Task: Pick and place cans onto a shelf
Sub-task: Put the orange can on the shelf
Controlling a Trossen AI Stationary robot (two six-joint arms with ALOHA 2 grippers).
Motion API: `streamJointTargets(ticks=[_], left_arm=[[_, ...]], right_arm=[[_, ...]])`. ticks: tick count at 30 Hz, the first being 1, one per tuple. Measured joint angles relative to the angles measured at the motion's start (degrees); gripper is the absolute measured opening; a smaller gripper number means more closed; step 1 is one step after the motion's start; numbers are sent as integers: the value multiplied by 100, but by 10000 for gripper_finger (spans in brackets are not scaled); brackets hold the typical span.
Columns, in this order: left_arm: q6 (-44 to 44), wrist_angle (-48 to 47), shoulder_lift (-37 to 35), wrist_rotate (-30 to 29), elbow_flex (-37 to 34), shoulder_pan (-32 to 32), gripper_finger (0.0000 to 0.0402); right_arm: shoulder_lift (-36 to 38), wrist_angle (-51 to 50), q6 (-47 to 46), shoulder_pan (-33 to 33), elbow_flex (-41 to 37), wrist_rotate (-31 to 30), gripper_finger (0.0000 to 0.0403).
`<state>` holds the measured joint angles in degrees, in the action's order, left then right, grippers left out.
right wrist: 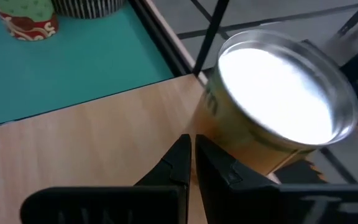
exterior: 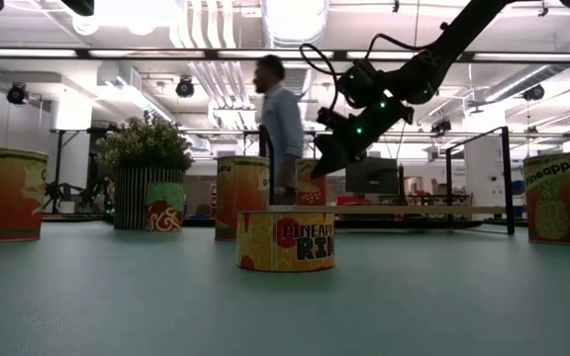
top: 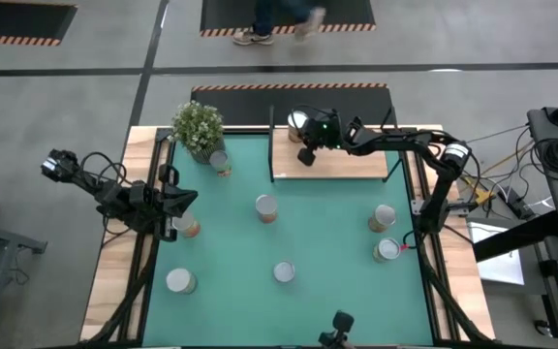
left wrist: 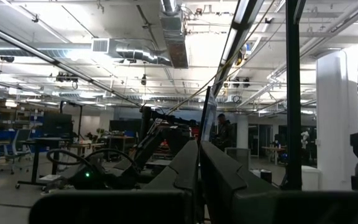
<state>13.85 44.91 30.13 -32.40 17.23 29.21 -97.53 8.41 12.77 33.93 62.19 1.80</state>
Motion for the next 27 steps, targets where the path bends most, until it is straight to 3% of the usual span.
streamJointTargets(ticks=[7,17,27], left_arm=[[0,0,0,0,0,-2,0],[0,0,0,-2,0,-2,0],[-79,1,-1,0,-1,-2,0]], right_arm=[[576,-651,-413,-550,-4,125,12],[1431,-1295,-885,-2311,-200,52,12],[1284,500,-1398,-3790,-1105,-1546,12]])
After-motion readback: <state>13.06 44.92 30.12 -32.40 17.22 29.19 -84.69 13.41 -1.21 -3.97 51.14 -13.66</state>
